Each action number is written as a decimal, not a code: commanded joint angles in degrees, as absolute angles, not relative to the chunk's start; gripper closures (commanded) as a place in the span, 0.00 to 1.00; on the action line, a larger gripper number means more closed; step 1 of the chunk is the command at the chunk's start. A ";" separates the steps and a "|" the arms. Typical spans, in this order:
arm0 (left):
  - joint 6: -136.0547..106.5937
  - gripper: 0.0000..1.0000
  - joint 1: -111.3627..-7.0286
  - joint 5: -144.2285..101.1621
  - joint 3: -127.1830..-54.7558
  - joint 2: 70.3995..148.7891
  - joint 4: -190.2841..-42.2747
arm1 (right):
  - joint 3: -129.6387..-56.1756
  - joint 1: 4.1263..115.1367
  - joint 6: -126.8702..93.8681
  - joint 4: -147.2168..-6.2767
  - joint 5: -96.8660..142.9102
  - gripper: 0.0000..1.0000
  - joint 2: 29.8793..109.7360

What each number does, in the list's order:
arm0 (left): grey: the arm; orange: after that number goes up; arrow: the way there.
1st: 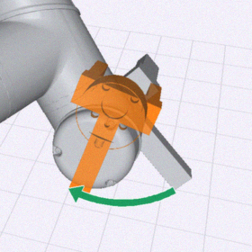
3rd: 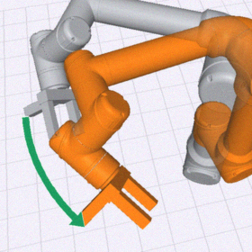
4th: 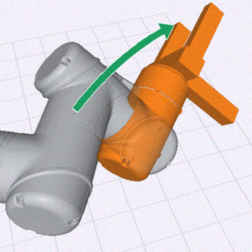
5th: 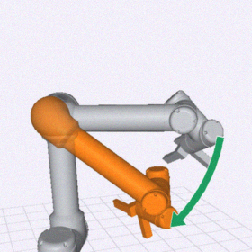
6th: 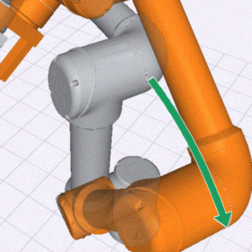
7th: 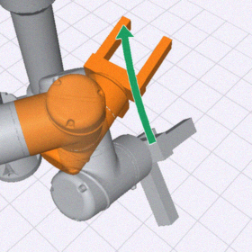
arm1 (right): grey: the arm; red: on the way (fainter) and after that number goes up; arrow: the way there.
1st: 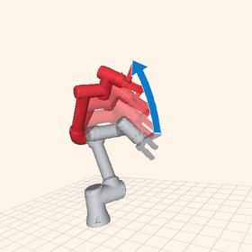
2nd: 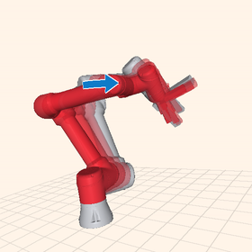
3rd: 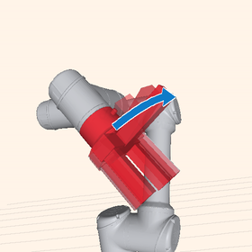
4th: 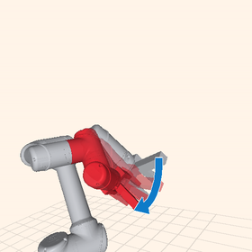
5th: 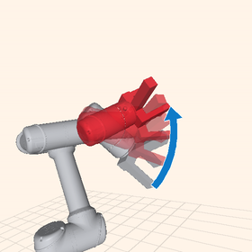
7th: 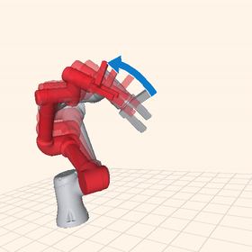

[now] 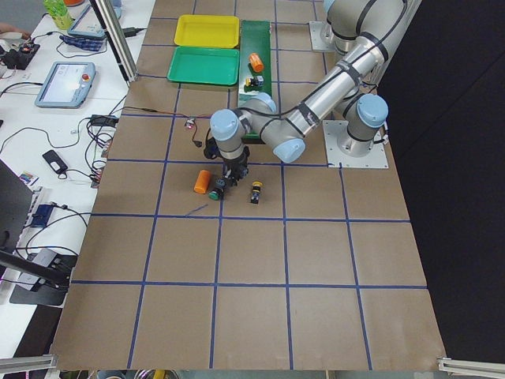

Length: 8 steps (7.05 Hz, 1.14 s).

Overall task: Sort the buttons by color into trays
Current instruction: 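Place the green-capped switch on the belt and open the left gripper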

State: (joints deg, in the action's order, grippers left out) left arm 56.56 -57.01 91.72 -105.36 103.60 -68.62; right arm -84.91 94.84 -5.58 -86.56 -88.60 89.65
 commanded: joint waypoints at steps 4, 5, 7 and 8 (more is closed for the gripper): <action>9.11 0.88 -84.35 85.44 -111.53 95.98 -71.72 | -84.82 94.75 -5.54 -86.57 -88.59 0.00 89.56; 5.05 0.87 -86.64 85.34 -112.75 95.63 -71.89 | -84.90 94.75 -5.45 -86.40 -88.68 0.00 89.56; 3.08 0.47 -88.59 86.13 -115.05 95.62 -70.93 | -84.90 94.66 -5.45 -86.57 -88.77 0.00 89.56; 3.51 0.00 -88.42 86.13 -114.96 96.67 -69.62 | -84.90 94.66 -5.45 -86.49 -88.77 0.00 89.56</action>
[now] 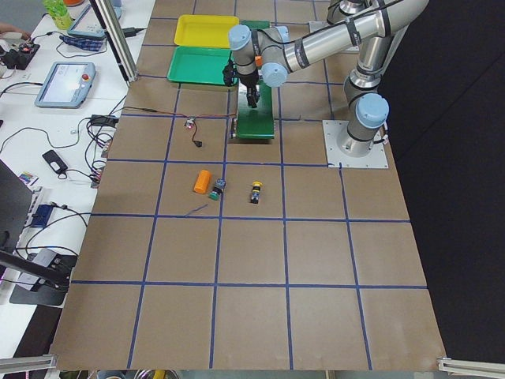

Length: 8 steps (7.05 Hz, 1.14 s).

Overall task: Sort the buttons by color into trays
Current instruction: 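Place the green-capped switch on the belt and open the left gripper, then return the left gripper to the pile and grasp a yellow-capped switch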

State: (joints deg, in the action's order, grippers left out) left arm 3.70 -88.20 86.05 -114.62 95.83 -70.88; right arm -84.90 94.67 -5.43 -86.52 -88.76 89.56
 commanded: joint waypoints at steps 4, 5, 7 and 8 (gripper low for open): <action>4.48 0.00 -78.20 88.15 -110.32 95.62 -72.04 | -84.90 94.66 -5.36 -86.48 -88.68 0.00 89.56; 14.23 0.00 -72.13 88.50 -110.82 95.71 -72.77 | -84.90 94.66 -5.36 -86.40 -88.68 0.00 89.56; 34.11 0.00 -60.27 88.59 -111.18 96.94 -72.60 | -84.90 94.66 -5.27 -86.48 -88.68 0.00 89.56; 42.45 0.00 -55.42 88.94 -111.88 97.73 -72.16 | -84.90 94.66 -5.36 -86.48 -88.68 0.00 89.56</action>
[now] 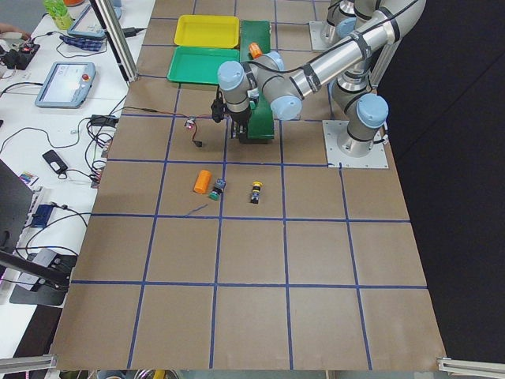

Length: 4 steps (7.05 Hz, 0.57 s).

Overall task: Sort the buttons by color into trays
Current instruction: 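Return the left gripper to the pile and grasp a yellow-capped switch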

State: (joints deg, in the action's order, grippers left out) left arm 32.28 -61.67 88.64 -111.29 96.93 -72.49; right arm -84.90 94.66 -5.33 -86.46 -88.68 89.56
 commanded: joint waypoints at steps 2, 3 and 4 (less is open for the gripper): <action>53.20 0.00 -50.03 92.46 -112.50 101.23 -65.94 | -84.90 94.66 -5.36 -86.48 -88.68 0.00 89.56; 56.57 0.00 -48.01 92.55 -112.76 102.73 -62.70 | -84.90 94.66 -5.36 -86.48 -88.68 0.00 89.56; 58.34 0.00 -46.07 92.37 -112.85 104.40 -62.23 | -84.90 94.66 -5.36 -86.40 -88.68 0.00 89.56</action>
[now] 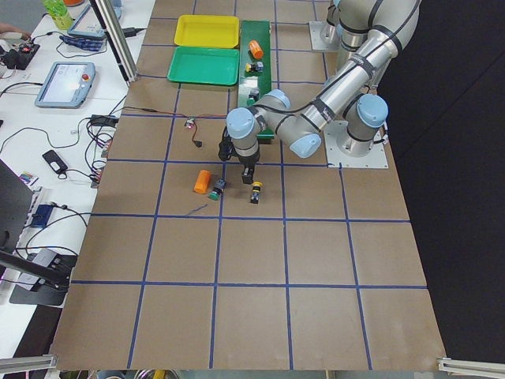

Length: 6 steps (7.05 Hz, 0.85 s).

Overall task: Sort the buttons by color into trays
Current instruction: 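Return the left gripper to the pile and grasp a yellow-capped switch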

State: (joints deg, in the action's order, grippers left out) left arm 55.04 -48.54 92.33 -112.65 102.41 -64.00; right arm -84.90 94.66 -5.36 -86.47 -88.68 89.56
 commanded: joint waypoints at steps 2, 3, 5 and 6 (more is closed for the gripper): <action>58.97 0.00 -45.62 92.63 -112.24 105.99 -61.09 | -84.90 94.66 -5.27 -86.40 -88.77 0.00 89.56; 59.24 0.00 -45.62 92.64 -112.32 106.69 -59.52 | -84.90 94.66 -5.36 -86.40 -88.77 0.00 89.56; 58.98 0.00 -45.62 92.46 -112.94 107.48 -59.41 | -84.90 94.66 -5.36 -86.31 -88.77 0.00 89.56; 58.97 0.00 -45.62 92.46 -112.94 108.10 -59.41 | -84.90 94.66 -5.36 -86.31 -88.77 0.00 89.56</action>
State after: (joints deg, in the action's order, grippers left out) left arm 59.03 -45.62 92.50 -112.87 107.41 -59.49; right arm -84.90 94.66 -5.36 -86.32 -88.77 89.56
